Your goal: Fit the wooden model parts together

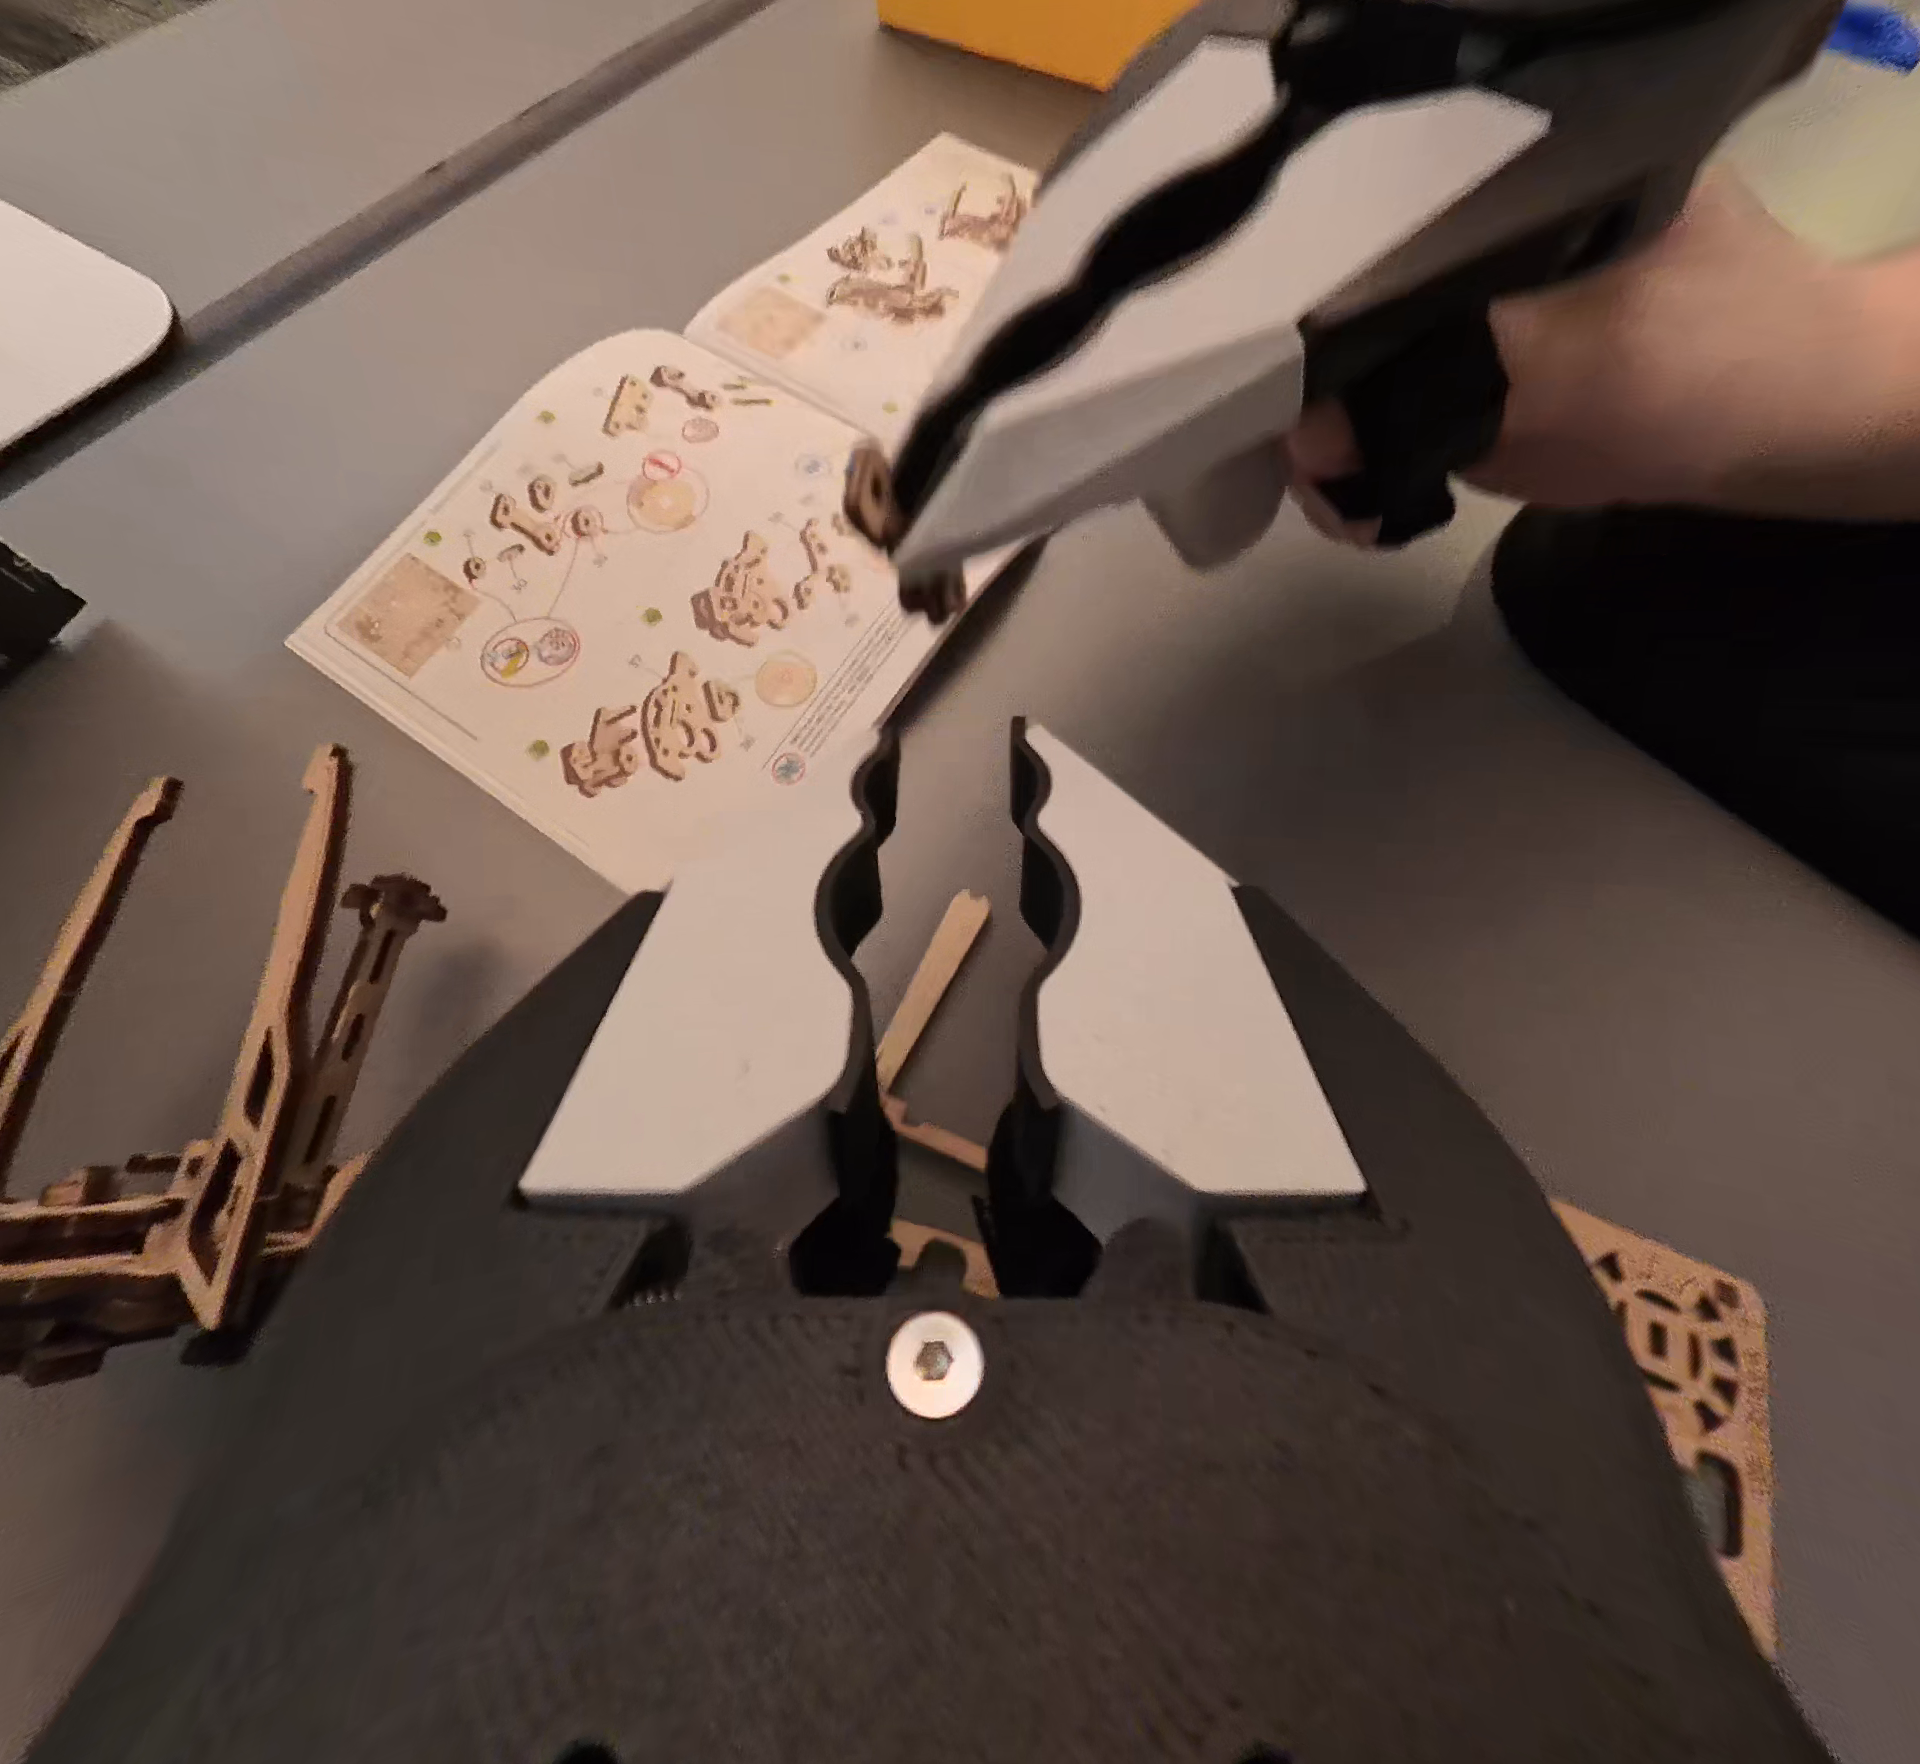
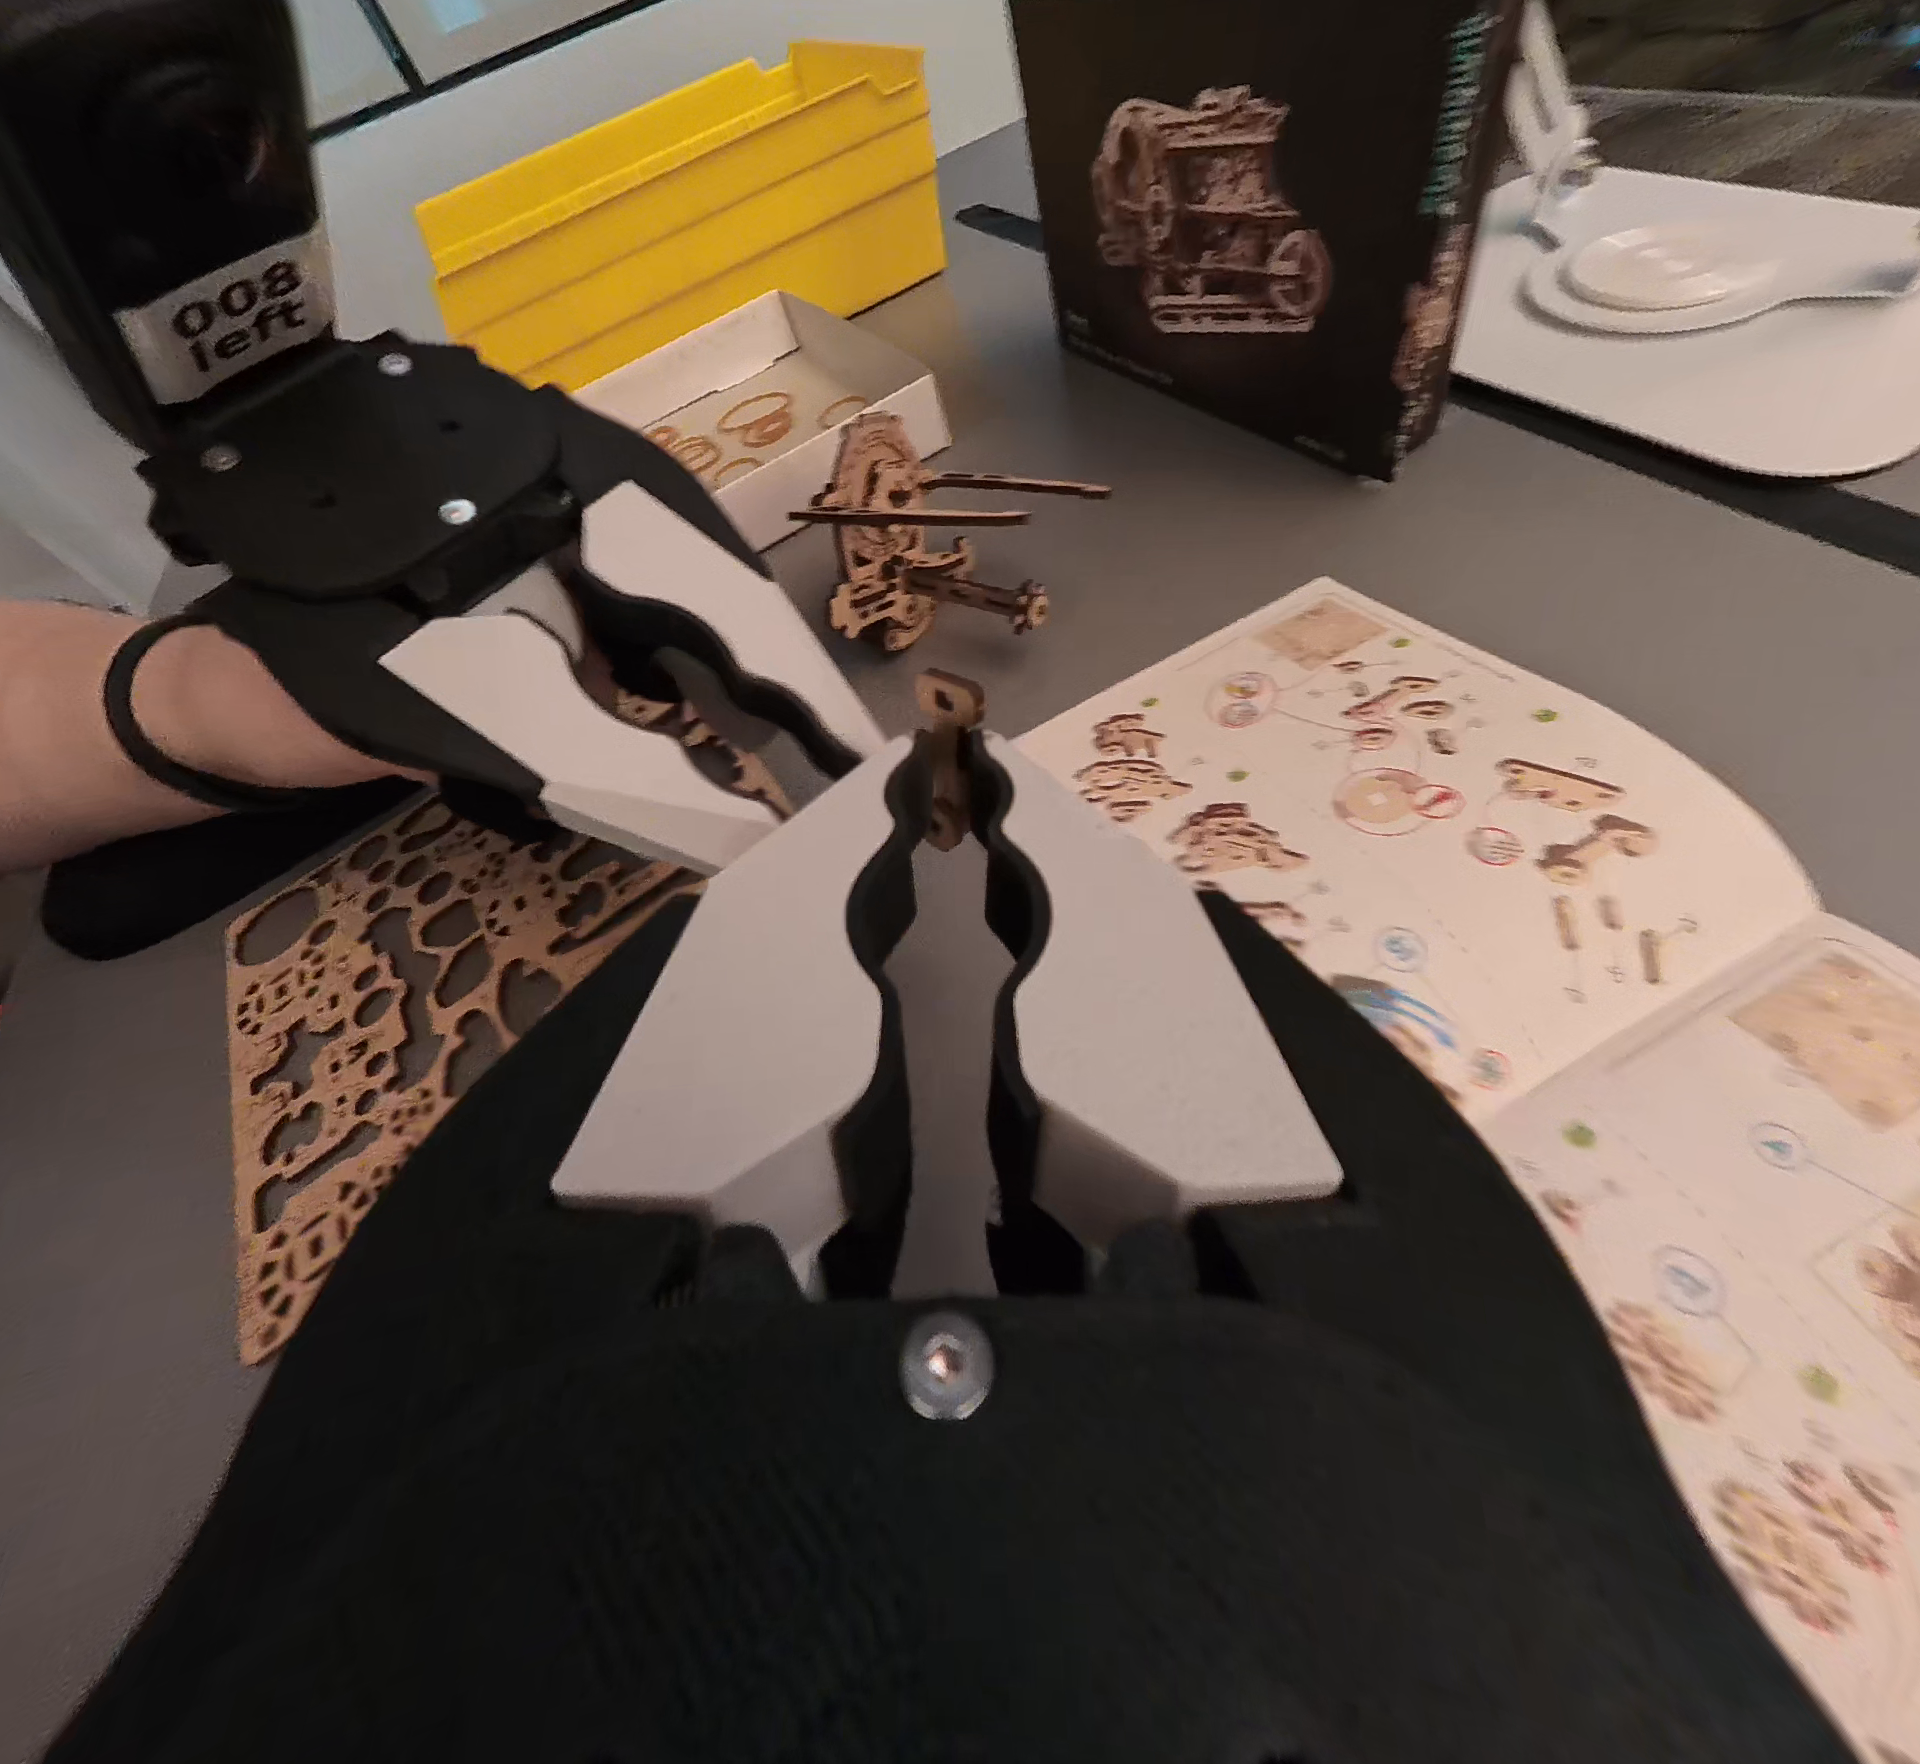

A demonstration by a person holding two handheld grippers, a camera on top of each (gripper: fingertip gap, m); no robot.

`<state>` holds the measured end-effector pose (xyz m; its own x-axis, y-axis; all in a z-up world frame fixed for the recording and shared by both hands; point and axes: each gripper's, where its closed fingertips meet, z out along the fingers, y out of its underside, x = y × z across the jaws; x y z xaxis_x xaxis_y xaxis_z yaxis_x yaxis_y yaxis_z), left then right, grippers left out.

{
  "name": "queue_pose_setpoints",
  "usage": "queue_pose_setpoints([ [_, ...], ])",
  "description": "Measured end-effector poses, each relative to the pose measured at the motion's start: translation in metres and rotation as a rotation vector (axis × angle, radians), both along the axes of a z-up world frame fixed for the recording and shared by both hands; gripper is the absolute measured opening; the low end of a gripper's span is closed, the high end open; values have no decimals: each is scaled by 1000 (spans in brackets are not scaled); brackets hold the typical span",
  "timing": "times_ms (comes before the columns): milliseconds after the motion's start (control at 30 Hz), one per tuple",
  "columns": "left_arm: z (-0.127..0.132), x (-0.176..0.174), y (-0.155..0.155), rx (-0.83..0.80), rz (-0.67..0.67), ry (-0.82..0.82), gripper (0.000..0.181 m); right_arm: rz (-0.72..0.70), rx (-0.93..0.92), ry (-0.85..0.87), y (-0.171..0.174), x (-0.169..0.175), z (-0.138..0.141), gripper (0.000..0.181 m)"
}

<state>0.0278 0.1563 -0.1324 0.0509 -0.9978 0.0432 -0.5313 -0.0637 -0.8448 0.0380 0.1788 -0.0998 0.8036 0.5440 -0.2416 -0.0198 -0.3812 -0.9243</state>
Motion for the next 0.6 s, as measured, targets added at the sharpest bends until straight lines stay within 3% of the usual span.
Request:
queue_pose_setpoints([
  [167, 1, -5, 9, 55, -7, -7, 8, -58, -54, 154, 11, 34, 1, 4],
  [233, 0, -5, 9, 44, -9, -11, 7, -11, -89, 202, 10, 34, -2, 3],
  [333, -2, -5, 9, 35, -11, -8, 6, -16, -122, 134, 14, 39, -20, 3],
  [600, -1, -5, 9, 41, -24, -13, 4, -1, -144, 181, 13, 37, -24, 4],
])
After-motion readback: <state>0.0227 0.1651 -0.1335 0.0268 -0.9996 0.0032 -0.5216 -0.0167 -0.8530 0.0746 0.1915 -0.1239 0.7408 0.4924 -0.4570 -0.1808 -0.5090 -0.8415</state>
